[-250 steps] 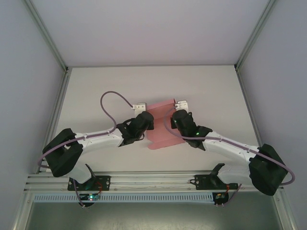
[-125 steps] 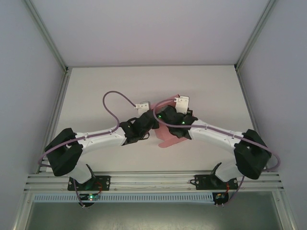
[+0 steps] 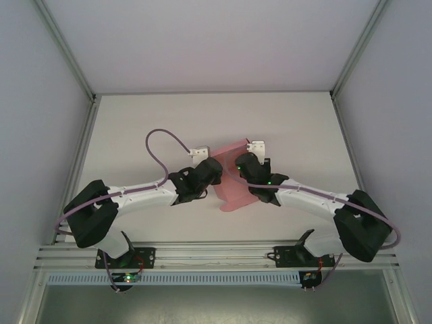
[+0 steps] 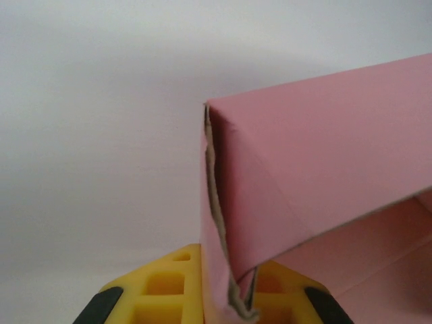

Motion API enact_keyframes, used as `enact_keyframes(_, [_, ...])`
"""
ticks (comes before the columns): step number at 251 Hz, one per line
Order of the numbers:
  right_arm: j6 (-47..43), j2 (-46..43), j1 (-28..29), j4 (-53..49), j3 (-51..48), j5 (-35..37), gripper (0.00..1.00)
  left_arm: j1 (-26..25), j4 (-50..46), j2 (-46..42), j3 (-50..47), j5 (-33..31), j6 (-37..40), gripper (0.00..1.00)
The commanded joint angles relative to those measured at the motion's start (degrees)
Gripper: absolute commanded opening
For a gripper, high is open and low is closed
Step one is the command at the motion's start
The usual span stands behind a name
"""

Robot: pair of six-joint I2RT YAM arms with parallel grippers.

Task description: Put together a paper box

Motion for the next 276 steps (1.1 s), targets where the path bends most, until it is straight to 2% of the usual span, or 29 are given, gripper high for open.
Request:
enact_keyframes(1, [-4.6,-2.3,-3.1,8.2,-1.4,-6.6,0.06,0.5,-1.0,-2.2,-1.7,-3.1,-0.4,0.00])
enact_keyframes(45, [-5.4,-6.2,-4.2,9.3,-4.1,-11.5,0.24,0.5,-0.6,-2.6,-2.0,-3.2,-0.1,0.00])
enact_keyframes(74, [-5.5,-10.0,-6.1,9.3,-6.0,-14.6,0.29,0.5,-1.5,-2.7,-1.9,-3.5,-0.1,0.00])
enact_keyframes(111, [-10.0,-15.3,-8.7,8.9,-8.0,-24.6,0.50,0.5,-2.0,-2.8,-2.0,-4.0,-0.2,0.00])
enact_keyframes(144, [-14.3,-19.7,-9.7,8.2,-9.1,-36.1,0.74,0.5,-2.0,-2.7,-1.7,-4.0,0.1,0.00])
enact_keyframes(170, [-15.3,-23.3,-9.9,8.3,-10.1,-40.7,0.98,0.6,-2.2,-2.5,-1.6,-4.0,0.4,0.00])
enact_keyframes(200, [-14.7,-27.6,-10.1,8.3,-11.3,-38.7,0.98,0.6,-2.5,-2.7,-1.3,-4.2,2.7,0.00])
enact_keyframes(232, [-12.2,-32.0,-10.8,3.4,-10.6,-32.9,0.98,1.2,-6.0,-3.2,1.3,-5.2,12.2,0.00])
enact_keyframes(256, [-9.8,-35.7,-11.9,-2.4,-9.6,-29.4,0.98,2.3,-10.0,-3.1,5.0,-3.3,28.4,0.00])
enact_keyframes(276, [-7.1,-38.9,-13.0,-7.0,-9.4,-26.8,0.98,3.2,-13.6,-3.1,8.3,2.1,44.5,0.00])
